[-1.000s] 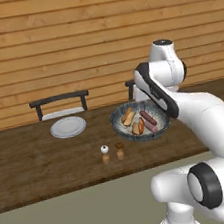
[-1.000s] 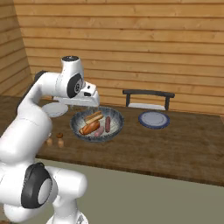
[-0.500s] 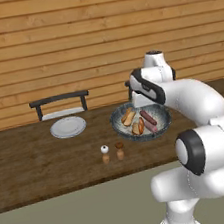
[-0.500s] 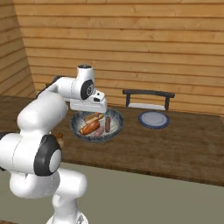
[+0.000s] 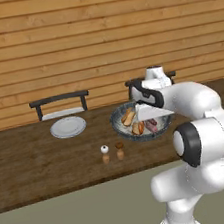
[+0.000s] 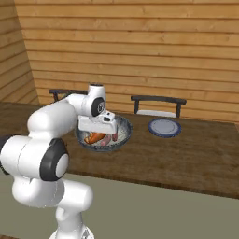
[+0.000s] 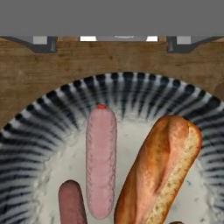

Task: Place one bun and one sausage from the bowl on each plate.

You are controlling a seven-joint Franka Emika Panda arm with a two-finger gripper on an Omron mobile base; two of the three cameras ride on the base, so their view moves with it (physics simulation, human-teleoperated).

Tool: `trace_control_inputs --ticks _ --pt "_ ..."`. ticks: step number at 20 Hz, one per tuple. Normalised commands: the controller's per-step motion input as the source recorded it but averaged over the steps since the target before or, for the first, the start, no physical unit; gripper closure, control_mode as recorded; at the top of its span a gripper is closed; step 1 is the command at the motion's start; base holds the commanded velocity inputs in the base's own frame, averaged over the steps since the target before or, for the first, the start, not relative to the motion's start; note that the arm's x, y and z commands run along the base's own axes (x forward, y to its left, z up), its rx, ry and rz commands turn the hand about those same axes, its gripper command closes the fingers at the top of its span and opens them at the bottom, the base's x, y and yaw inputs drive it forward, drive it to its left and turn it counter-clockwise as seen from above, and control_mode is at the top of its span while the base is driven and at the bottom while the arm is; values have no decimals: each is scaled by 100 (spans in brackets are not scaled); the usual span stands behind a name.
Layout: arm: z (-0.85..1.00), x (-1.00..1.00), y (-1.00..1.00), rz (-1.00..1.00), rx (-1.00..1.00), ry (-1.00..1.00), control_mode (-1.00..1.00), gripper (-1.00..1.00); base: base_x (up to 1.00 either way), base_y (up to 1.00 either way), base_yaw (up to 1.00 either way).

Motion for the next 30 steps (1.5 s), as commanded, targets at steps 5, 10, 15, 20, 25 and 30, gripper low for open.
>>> trace_control_inputs --ticks 5,10,15,20,25,30 --pt "-42 14 0 0 0 10 -100 -100 0 0 0" --pt "-9 32 -9 0 0 1 -100 -100 0 0 0" --pt "-34 18 -11 0 0 2 -100 -100 0 0 0" --pt "-38 16 0 0 0 3 -100 -100 0 0 0" --pt "-22 12 0 0 0 0 -100 -100 0 0 0" --pt "-42 1 0 0 0 0 -100 -100 0 0 0"
